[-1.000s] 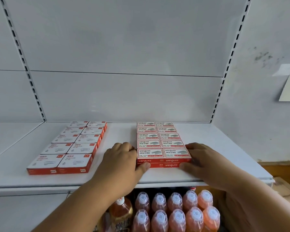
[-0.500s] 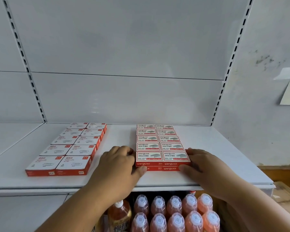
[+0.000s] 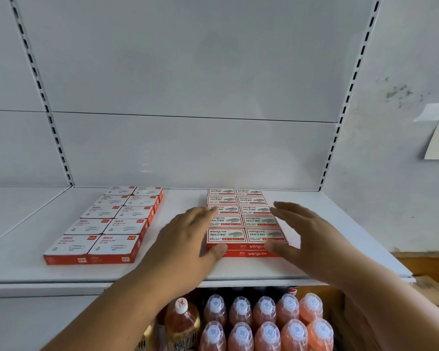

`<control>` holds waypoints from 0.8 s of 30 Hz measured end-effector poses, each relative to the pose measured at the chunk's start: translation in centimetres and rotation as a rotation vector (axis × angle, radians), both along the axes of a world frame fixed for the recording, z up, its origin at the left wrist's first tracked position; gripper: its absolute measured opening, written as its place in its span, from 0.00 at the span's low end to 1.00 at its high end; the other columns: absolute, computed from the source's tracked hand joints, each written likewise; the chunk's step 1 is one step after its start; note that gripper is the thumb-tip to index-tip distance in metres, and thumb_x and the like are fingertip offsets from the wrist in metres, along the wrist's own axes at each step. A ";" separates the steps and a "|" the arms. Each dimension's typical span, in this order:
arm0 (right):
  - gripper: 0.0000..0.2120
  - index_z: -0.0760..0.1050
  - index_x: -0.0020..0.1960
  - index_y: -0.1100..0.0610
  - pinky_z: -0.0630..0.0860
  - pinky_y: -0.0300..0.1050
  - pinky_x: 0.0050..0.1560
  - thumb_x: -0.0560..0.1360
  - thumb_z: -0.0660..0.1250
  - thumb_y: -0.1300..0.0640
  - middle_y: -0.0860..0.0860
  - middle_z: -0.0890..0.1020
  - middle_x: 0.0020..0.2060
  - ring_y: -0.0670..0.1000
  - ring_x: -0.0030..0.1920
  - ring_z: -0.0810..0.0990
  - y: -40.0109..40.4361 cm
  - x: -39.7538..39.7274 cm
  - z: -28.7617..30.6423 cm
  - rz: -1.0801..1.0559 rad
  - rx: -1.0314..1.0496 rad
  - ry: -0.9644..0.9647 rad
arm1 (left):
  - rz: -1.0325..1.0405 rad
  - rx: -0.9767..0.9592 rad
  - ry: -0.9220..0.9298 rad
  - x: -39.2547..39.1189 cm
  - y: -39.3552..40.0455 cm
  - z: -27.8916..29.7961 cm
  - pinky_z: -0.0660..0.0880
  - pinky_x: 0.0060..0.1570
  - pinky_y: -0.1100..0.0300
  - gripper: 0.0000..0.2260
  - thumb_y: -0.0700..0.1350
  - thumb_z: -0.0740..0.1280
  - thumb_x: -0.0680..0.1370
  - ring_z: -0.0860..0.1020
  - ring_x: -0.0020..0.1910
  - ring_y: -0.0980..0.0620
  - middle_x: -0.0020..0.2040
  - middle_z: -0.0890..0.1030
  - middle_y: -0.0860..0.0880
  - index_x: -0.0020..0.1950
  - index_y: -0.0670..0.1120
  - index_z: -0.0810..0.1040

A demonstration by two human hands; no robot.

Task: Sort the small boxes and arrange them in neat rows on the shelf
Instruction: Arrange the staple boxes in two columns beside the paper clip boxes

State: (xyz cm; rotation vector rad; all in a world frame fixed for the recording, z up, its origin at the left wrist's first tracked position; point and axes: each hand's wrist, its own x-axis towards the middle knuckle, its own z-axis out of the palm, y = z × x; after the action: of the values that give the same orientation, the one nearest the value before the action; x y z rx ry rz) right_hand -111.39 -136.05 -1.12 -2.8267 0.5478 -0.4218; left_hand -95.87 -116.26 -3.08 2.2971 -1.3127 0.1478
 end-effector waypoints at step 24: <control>0.33 0.62 0.77 0.49 0.44 0.28 0.69 0.76 0.60 0.36 0.44 0.61 0.77 0.41 0.76 0.55 0.1 2.3 0.1 0.176 -0.095 0.014 | -0.122 0.169 -0.054 0.2 -2.4 2.3 0.49 0.73 0.62 0.30 0.61 0.58 0.80 0.52 0.77 0.57 0.79 0.54 0.59 0.80 0.56 0.55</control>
State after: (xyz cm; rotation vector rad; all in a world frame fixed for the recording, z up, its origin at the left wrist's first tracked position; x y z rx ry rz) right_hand -109.12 -135.99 -0.98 -2.9387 0.2852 -0.4044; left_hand -95.65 -118.70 -0.78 2.3573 -1.5408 0.0602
